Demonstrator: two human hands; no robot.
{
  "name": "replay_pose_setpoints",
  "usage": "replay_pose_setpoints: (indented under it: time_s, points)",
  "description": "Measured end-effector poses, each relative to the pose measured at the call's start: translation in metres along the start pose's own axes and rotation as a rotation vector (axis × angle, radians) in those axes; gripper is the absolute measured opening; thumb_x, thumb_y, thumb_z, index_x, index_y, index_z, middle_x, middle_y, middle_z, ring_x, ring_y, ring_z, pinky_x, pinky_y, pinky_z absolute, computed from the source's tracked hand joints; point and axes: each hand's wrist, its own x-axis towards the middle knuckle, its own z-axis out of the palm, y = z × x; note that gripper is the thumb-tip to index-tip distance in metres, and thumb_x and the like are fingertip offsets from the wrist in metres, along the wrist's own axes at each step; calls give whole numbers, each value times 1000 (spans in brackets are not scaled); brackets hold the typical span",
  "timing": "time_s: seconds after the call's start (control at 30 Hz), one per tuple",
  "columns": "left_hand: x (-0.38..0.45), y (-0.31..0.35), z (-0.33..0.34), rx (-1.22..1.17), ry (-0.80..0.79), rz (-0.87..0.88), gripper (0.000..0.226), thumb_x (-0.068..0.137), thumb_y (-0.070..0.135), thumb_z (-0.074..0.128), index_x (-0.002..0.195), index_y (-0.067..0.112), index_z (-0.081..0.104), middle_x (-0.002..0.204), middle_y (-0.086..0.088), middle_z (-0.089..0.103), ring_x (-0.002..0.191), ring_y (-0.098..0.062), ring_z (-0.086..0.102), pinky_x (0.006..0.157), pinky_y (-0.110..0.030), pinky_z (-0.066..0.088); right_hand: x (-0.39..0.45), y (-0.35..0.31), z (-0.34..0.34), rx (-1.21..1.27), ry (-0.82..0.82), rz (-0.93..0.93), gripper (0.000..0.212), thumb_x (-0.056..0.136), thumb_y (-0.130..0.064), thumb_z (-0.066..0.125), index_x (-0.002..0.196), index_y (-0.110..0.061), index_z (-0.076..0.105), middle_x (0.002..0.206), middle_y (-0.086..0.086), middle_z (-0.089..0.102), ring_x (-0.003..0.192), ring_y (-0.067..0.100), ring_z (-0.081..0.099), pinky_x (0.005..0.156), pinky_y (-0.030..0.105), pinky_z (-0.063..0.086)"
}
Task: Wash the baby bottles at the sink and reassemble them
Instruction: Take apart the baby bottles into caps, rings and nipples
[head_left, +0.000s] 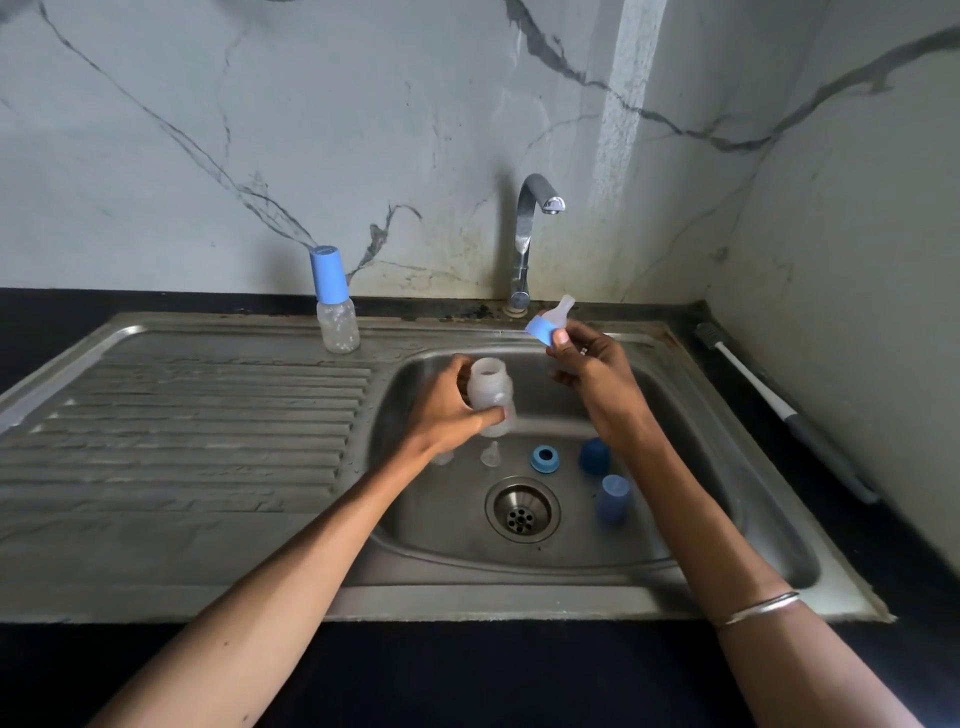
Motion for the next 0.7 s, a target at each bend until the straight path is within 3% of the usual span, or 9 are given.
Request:
replay_pose_setpoints:
  time_s: [0.07, 0.17, 0.27, 0.4, 0.57, 0.7]
  points:
    - [2, -9, -3, 88, 7, -3, 56, 64, 17, 91, 111, 15, 61, 103, 2, 65, 92, -12, 62, 77, -20, 49, 1, 2, -1, -21, 3, 6, 30, 94, -29, 62, 122, -16, 65, 117, 10, 64, 103, 21, 59, 84, 32, 53]
    - [4, -19, -7, 265, -66, -46, 48, 62, 26, 91, 100, 16, 65, 97, 2, 69, 92, -17, 67, 79, -32, 55, 3, 4, -2, -38, 8, 3, 31, 93, -30, 64, 121, -17, 66, 112, 9, 64, 99, 18, 58, 79, 29, 53]
    - [4, -25, -9, 406, -149, -132, 52, 64, 29, 91, 108, 12, 68, 102, -1, 67, 95, -19, 63, 74, -26, 50, 3, 4, -4, -52, -1, 11, 32, 93, -31, 65, 122, -19, 65, 115, 8, 64, 104, 19, 59, 79, 29, 54]
    - [6, -36, -6, 570, -268, -222, 66, 64, 25, 91, 123, 14, 65, 121, -7, 64, 104, -21, 63, 76, -26, 49, 1, 2, -4, -61, -9, 32, 33, 92, -30, 65, 123, -18, 65, 117, 6, 65, 112, 24, 60, 88, 38, 57]
    - [5, -46, -2, 688, -416, -313, 55, 66, 11, 90, 114, 14, 64, 115, -3, 61, 88, -19, 60, 71, -30, 53, 0, 3, -4, -84, -26, 33, 35, 92, -30, 65, 126, -18, 64, 118, 5, 65, 112, 22, 60, 85, 35, 58]
    - [2, -57, 2, 712, -489, -386, 59, 65, 8, 91, 117, 10, 63, 122, -8, 60, 97, -24, 65, 76, -33, 56, 0, 5, -3, -109, -29, 30, 36, 92, -30, 66, 126, -19, 64, 118, 4, 65, 111, 20, 61, 86, 38, 59]
